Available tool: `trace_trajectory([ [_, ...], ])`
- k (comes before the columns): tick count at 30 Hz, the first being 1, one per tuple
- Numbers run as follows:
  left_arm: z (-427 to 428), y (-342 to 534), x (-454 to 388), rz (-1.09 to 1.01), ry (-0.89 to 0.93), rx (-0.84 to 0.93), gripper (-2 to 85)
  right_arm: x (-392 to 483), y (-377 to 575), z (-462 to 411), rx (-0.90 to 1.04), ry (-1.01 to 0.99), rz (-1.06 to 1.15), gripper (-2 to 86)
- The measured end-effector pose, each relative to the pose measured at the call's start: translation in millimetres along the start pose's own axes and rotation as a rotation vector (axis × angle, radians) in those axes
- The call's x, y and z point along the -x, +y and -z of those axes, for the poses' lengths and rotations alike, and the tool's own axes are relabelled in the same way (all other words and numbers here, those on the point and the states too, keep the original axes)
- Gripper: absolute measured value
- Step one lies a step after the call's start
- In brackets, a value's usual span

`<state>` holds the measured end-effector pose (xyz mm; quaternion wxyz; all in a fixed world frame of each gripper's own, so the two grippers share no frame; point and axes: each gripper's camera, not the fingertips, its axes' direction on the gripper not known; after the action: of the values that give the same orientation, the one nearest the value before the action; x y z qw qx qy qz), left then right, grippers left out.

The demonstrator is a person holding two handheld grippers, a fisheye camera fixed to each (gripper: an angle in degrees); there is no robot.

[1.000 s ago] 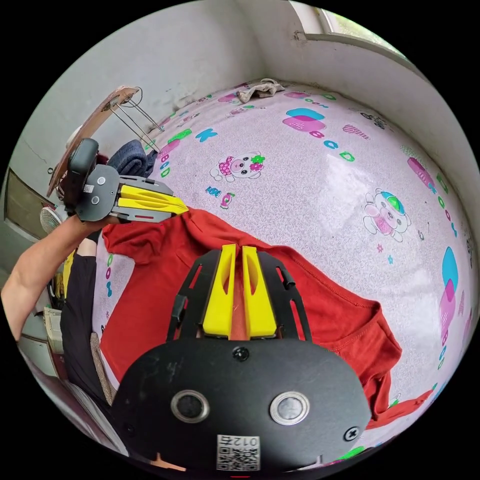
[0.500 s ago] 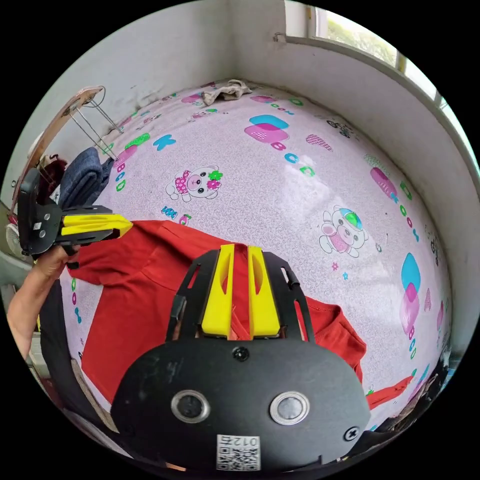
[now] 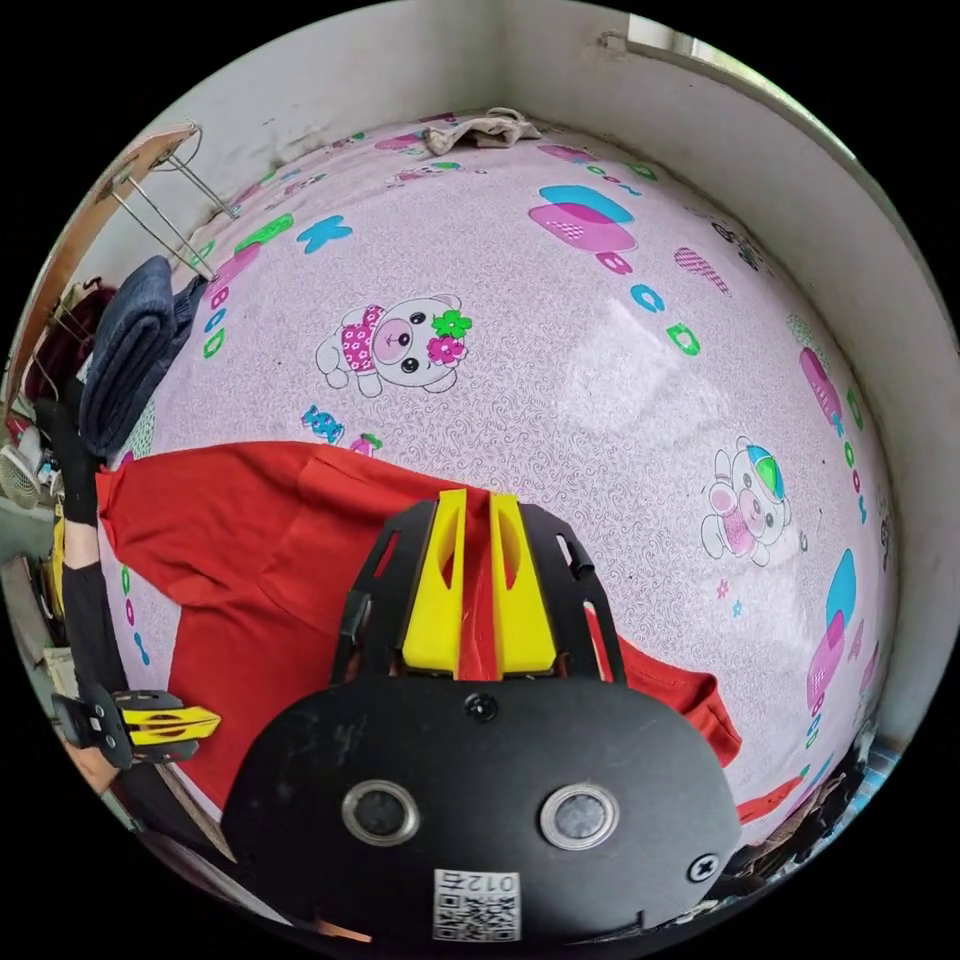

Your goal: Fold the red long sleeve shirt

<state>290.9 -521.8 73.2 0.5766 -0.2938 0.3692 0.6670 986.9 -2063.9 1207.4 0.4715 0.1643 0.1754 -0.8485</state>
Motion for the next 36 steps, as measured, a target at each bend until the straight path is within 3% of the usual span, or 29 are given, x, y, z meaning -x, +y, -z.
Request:
trace_trajectory([
  [6, 11, -16, 16, 0.013, 0.051, -0.022, 0.6, 3, -8, 18, -0.020, 0.032, -0.014, 2.2],
  [10, 71, -26, 85, 0.216, -0.151, -0.198, 0.5, 22, 8, 52, -0.137, -0.115, 0.048, -0.3],
  [13, 73, -50, 159, 0.339, -0.137, -0.103, 0.6, 28, -9, 40, -0.062, -0.193, 0.034, -0.8],
  [16, 52, -74, 202, 0.383, -0.178, 0.027, 0.6, 32, -29, 28, -0.021, -0.147, 0.016, -0.9],
  [19, 48, -93, 224, 0.359, -0.179, 0.021, 0.7, 27, -48, 14, 0.046, -0.129, -0.009, -1.0],
  [24, 41, -140, 260, 0.247, -0.271, 0.036, 0.6, 10, -66, 20, -0.021, -0.122, -0.046, -1.0],
  [31, 65, -148, 278, 0.225, -0.303, -0.003, 0.7, -32, -50, 73, -0.100, -0.150, -0.051, -1.0],
  [33, 99, -132, 259, 0.260, -0.292, -0.122, 0.7, -52, -20, 97, -0.126, -0.177, -0.048, -1.0],
  [36, 111, -115, 196, 0.161, -0.247, -0.115, 0.8, -89, 55, 123, -0.071, -0.163, -0.025, -0.9],
])
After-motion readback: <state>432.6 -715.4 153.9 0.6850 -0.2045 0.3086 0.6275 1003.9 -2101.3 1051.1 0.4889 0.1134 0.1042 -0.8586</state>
